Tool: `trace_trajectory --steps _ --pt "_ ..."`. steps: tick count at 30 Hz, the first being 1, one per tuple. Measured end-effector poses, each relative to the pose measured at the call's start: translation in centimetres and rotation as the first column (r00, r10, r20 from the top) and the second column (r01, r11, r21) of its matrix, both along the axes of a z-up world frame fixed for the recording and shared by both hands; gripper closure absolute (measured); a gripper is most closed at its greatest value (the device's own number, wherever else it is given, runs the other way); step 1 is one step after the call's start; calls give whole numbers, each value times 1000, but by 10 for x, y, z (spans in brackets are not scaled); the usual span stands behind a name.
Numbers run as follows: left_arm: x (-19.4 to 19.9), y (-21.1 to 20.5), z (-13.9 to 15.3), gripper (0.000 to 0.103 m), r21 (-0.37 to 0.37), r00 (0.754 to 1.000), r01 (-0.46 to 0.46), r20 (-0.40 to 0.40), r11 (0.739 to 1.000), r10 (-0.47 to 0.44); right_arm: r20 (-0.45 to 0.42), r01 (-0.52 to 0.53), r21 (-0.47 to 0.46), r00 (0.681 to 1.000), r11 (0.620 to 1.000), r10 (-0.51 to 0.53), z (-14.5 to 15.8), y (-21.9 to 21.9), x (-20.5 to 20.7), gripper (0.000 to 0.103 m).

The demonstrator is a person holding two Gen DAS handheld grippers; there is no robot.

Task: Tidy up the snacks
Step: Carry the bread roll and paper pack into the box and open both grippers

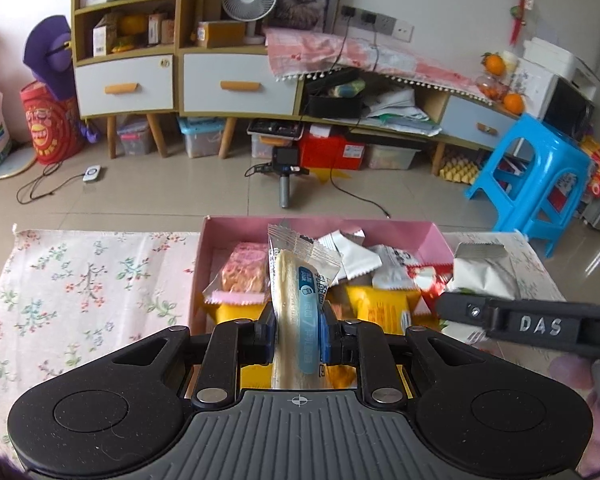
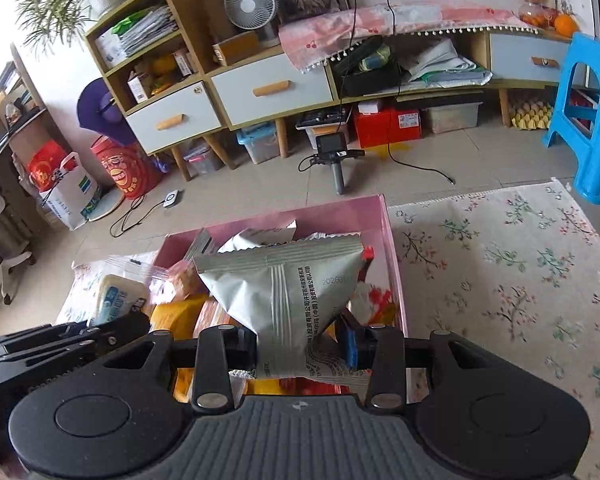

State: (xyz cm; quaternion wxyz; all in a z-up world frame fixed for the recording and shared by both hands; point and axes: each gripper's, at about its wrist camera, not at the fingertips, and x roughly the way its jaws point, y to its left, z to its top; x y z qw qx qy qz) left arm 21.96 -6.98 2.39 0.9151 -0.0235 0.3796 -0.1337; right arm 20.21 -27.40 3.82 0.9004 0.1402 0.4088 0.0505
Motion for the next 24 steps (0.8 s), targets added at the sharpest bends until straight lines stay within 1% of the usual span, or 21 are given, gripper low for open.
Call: trace_trajectory --steps 5,11,13,15,17,19,20,24 --pt "15 -12 -6 85 25 1000 -13 11 1000 12 -15 11 -18 1000 1000 -11 -7 4 17 74" --pt "24 -17 -11 85 47 999 -26 20 999 25 -7 8 -32 1000 999 -8 -8 8 24 73" --pt "23 -18 -10 81 42 999 -23 26 999 22 -1 10 -32 1000 999 -10 -7 8 25 70" --pt "23 -18 -9 81 49 999 -20 38 999 18 6 22 -31 1000 999 -22 -5 6 25 69" --pt "23 -19 -7 78 60 999 -19 46 998 16 20 35 -18 999 999 -35 -1 3 25 60" --pt "21 -19 -4 70 62 998 -18 58 998 14 26 46 -12 999 999 -46 2 0 25 57" --pt "20 -18 -2 69 57 998 -13 62 998 9 28 49 -12 998 999 -49 4 -1 24 56" --pt "17 -17 5 56 58 998 -8 68 998 4 33 61 -22 998 998 -61 10 -4 20 52"
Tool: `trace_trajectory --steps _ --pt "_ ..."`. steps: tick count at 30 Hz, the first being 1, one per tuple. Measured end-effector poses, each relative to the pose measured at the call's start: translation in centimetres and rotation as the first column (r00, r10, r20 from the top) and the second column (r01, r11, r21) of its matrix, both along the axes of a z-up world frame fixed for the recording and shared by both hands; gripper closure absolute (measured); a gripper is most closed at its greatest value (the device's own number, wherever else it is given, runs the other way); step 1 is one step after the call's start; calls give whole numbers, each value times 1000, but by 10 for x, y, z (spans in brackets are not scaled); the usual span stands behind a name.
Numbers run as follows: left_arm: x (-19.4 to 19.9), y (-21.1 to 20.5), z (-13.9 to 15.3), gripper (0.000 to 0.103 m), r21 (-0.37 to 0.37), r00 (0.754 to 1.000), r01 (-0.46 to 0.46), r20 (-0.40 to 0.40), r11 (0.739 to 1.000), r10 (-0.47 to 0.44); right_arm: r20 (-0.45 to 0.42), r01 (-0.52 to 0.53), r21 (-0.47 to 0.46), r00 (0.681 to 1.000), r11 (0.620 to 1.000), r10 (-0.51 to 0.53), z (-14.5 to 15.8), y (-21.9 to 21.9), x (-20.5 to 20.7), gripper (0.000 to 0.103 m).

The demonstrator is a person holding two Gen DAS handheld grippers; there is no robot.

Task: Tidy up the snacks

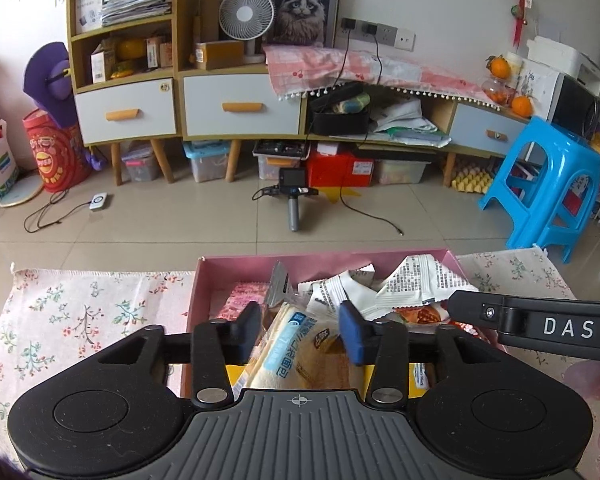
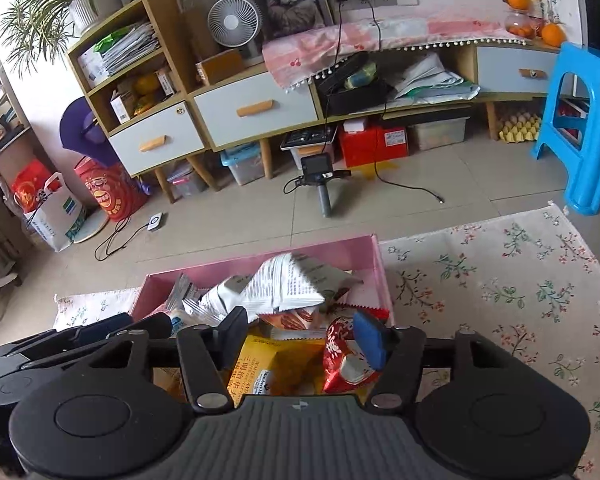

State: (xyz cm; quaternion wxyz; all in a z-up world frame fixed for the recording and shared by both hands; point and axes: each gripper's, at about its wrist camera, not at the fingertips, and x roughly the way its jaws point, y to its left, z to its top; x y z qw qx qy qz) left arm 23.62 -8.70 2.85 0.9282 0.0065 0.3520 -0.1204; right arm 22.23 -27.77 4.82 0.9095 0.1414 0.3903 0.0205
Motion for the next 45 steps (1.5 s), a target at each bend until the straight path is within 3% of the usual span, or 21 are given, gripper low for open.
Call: trace_trajectory --steps 5,7,14,19,25,36,40,45 --pt "-11 1 8 49 17 1000 12 6 1000 -13 2 13 -2 1000 1000 -13 5 -3 -8 45" --pt "-17 3 12 42 21 1000 17 12 1000 -17 3 16 -2 1000 1000 -16 8 -4 -12 43" --pt "-47 13 17 29 54 999 38 4 998 -38 14 26 7 1000 1000 -26 15 -8 -37 25" --pt "-72 27 15 15 71 1000 28 -15 997 -27 7 37 -13 999 999 -37 13 -13 -60 20" --pt "-100 39 13 10 110 999 9 -39 994 -5 -1 47 -25 999 999 -47 12 -14 -89 18" --pt "-149 59 20 4 88 994 -56 -89 995 64 5 18 -97 1000 995 -18 16 6 -140 14" --pt "-168 64 21 3 126 993 -75 -79 989 86 -26 35 -116 999 993 -38 13 13 -160 13" --pt "-188 69 23 2 126 990 -108 -74 986 118 -41 46 -86 998 995 -49 13 18 -178 11"
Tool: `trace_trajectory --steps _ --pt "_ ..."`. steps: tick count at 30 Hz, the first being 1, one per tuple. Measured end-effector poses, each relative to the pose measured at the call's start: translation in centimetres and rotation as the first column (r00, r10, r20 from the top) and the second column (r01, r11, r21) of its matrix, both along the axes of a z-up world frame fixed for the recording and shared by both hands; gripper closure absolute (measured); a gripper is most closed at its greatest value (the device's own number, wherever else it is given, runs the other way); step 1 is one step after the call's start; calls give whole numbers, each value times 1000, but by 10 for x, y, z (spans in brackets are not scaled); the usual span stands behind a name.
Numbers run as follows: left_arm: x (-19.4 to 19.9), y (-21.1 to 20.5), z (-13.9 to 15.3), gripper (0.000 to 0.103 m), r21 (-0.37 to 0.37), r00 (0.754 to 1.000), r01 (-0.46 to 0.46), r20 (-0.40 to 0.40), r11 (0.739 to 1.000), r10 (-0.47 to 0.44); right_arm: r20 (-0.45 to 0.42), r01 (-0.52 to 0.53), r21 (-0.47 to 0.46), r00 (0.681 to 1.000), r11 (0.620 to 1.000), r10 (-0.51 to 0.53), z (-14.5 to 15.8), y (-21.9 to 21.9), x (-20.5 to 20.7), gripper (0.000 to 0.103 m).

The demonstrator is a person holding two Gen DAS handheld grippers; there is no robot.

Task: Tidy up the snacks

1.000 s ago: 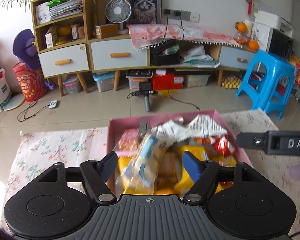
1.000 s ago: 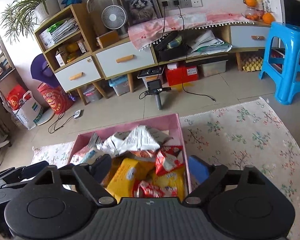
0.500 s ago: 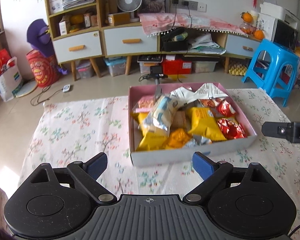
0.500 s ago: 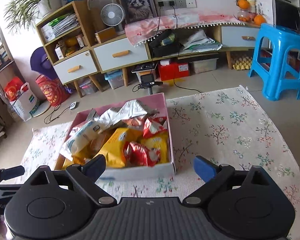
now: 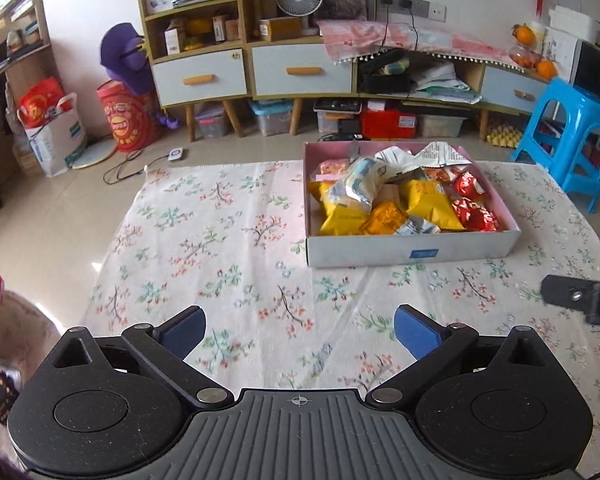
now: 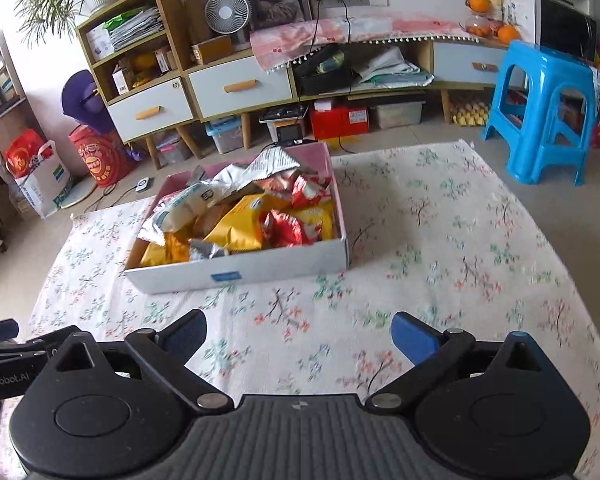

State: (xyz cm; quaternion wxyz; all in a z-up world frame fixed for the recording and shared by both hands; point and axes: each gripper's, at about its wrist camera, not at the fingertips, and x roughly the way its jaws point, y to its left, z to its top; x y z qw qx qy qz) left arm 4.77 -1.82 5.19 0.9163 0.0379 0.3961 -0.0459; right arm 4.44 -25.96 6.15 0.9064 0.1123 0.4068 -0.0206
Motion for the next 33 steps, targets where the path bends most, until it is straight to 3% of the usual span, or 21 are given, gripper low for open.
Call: trace_trajectory --steps 6,14,25,33 --pt "-16 2 -1 1 11 1000 15 12 1000 -15 9 -25 -56 1000 998 26 -4 14 -11 10" --pt "-12 10 -13 1 -17 999 -6 -46 1000 6 -18 -27 -76 999 997 26 -10 16 -14 10" --pt "-9 0 -12 1 -11 999 19 -34 1000 -19 47 -49 -162 997 986 58 -2 24 -18 9" --pt "-9 7 -6 1 -13 1000 -17 -13 1000 17 93 -68 -140 992 988 81 11 25 -28 9"
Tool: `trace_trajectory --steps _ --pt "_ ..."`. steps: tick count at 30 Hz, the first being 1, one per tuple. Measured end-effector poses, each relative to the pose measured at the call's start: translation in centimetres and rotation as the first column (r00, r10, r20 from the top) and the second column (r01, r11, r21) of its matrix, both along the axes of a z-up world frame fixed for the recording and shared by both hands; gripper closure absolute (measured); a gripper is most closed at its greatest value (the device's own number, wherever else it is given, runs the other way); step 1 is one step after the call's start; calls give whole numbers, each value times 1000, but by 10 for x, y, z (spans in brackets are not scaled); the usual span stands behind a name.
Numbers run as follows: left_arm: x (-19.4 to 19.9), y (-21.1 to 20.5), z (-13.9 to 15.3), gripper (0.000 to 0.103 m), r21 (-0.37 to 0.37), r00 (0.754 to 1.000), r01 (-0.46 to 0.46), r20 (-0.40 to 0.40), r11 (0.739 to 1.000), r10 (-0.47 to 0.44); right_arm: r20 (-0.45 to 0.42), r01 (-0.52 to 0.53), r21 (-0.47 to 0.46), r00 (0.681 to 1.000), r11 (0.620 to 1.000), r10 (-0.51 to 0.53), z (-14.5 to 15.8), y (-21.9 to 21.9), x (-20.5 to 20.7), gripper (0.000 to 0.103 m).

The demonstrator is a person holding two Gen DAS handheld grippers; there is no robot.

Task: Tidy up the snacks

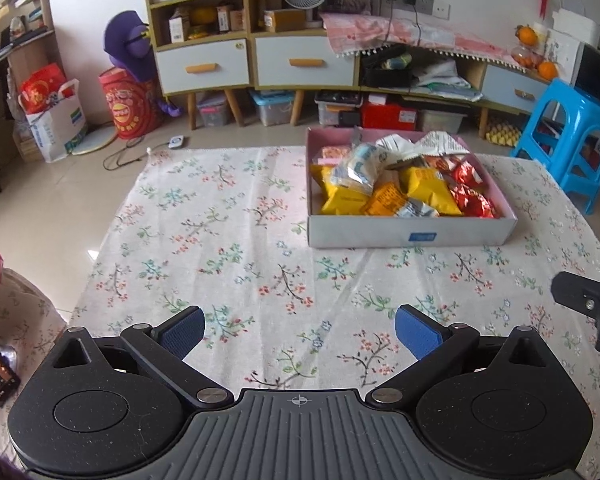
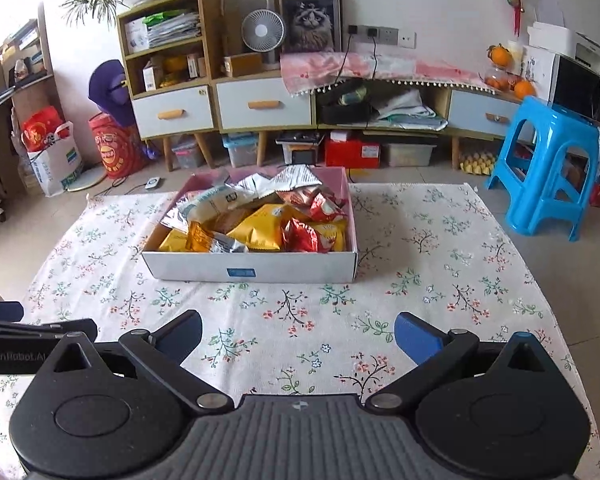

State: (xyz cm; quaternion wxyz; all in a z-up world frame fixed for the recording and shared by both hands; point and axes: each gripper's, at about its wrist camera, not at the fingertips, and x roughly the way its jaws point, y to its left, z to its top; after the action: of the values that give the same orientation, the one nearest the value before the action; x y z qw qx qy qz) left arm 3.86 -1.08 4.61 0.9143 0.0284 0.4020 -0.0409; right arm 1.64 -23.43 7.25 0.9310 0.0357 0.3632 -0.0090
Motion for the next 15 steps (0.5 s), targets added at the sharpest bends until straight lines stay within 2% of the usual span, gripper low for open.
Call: trace_trajectory --steps 6,9,15 --pt "1 -1 1 1 31 1000 1 16 1000 -1 9 27 8 1000 1000 -27 -2 -7 -1 9" --pt "3 -2 -4 1 38 1000 -8 6 999 8 -1 44 32 999 999 -44 -6 -15 -3 9" --pt "4 -2 -11 1 25 999 -7 -32 1000 8 -3 73 14 997 997 -73 -11 -19 -7 9"
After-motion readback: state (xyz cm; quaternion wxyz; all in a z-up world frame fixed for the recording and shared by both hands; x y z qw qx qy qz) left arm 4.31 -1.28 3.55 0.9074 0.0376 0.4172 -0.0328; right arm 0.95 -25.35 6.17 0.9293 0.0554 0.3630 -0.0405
